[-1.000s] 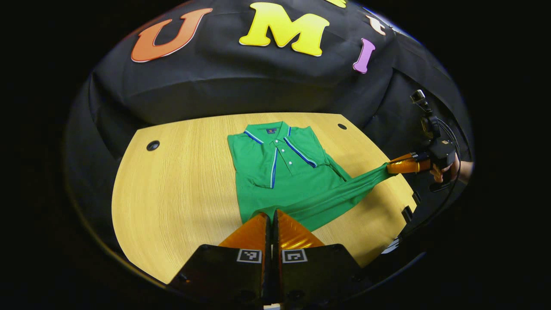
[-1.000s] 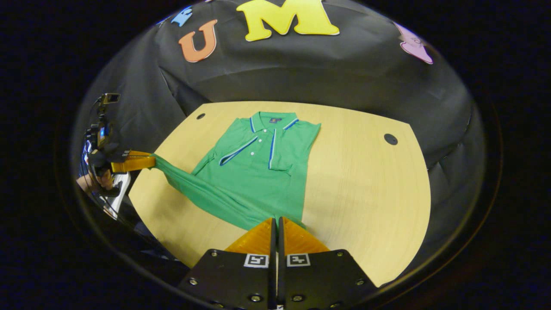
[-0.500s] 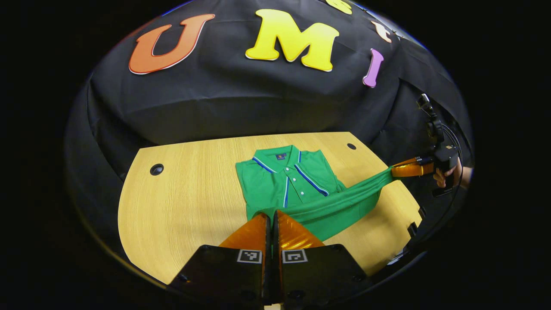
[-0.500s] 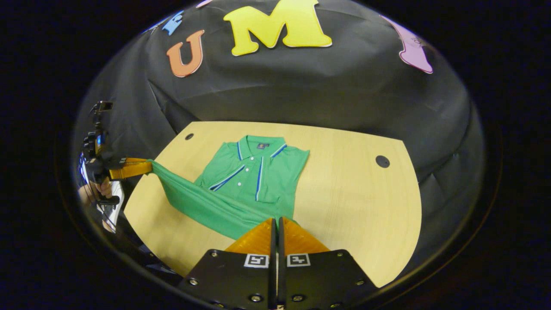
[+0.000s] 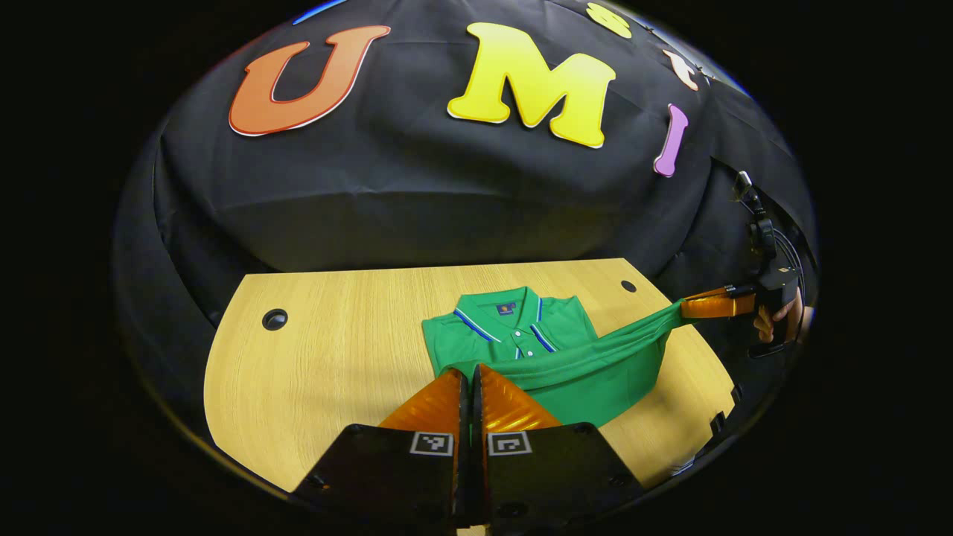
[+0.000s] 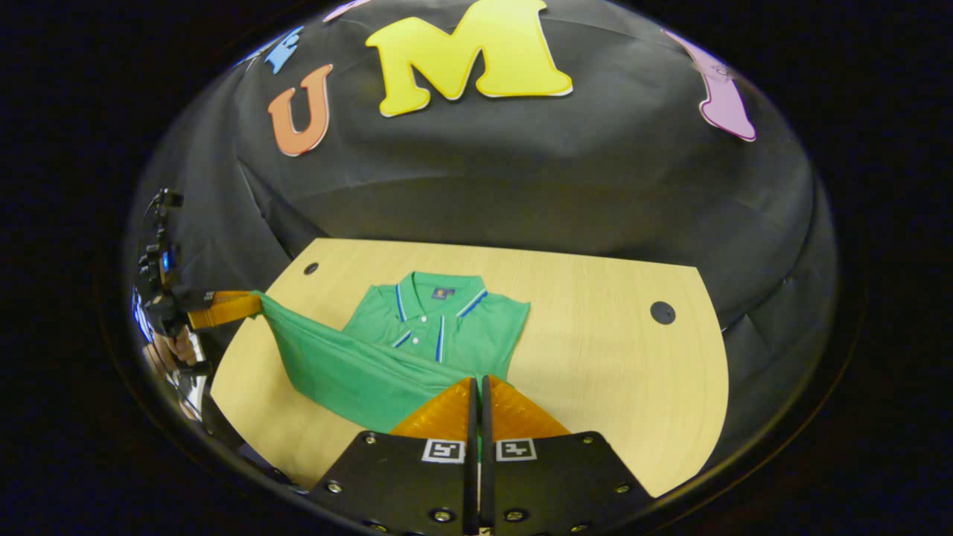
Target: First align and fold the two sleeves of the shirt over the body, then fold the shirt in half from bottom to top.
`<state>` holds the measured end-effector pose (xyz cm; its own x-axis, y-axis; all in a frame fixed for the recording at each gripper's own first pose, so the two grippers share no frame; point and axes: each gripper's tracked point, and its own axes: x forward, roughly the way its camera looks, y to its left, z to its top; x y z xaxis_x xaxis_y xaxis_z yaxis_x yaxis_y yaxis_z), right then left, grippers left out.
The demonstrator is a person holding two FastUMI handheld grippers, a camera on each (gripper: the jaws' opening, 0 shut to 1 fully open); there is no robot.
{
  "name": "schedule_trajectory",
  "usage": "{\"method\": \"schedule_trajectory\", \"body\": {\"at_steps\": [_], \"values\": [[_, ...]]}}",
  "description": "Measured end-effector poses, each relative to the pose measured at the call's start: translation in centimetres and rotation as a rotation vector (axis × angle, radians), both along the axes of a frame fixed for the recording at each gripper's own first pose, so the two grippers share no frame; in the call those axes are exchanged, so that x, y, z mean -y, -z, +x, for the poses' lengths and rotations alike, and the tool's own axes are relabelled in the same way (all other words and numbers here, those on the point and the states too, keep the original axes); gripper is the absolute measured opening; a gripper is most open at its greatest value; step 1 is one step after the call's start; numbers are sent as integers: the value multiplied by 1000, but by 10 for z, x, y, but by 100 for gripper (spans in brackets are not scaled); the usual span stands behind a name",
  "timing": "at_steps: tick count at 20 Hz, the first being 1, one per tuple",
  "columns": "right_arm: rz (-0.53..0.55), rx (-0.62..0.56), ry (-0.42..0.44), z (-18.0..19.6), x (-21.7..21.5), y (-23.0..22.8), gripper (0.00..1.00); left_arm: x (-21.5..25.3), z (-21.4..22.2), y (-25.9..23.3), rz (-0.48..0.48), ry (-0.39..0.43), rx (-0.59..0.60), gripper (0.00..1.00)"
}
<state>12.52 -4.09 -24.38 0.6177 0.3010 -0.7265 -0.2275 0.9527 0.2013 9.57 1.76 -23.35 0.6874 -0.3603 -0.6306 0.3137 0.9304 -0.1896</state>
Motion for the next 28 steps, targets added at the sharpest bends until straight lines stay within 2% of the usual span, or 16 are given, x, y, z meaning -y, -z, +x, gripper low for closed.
{"method": "schedule_trajectory", "body": {"at_steps": [10,12,13,14,17,21,22,23,28], "values": [[-32,104,22,67,-5,13,1,10,62,16,-1,-33,66,3],[-23,139,46,85,-2,18,1,16,74,23,-16,-48,81,3],[-24,154,61,94,2,21,5,18,79,29,-24,-58,88,3],[-24,163,74,102,4,27,1,17,85,33,-29,-75,96,3],[4,145,106,119,4,52,1,17,104,47,-50,-120,124,3],[5,117,119,138,-2,87,1,14,125,70,-10,-157,149,4],[4,123,122,144,-3,94,5,13,131,73,-11,-168,163,3],[1,131,127,149,-2,99,1,13,137,77,-8,-178,176,3],[-43,144,109,169,-6,132,1,6,154,124,81,-203,154,4]]}}
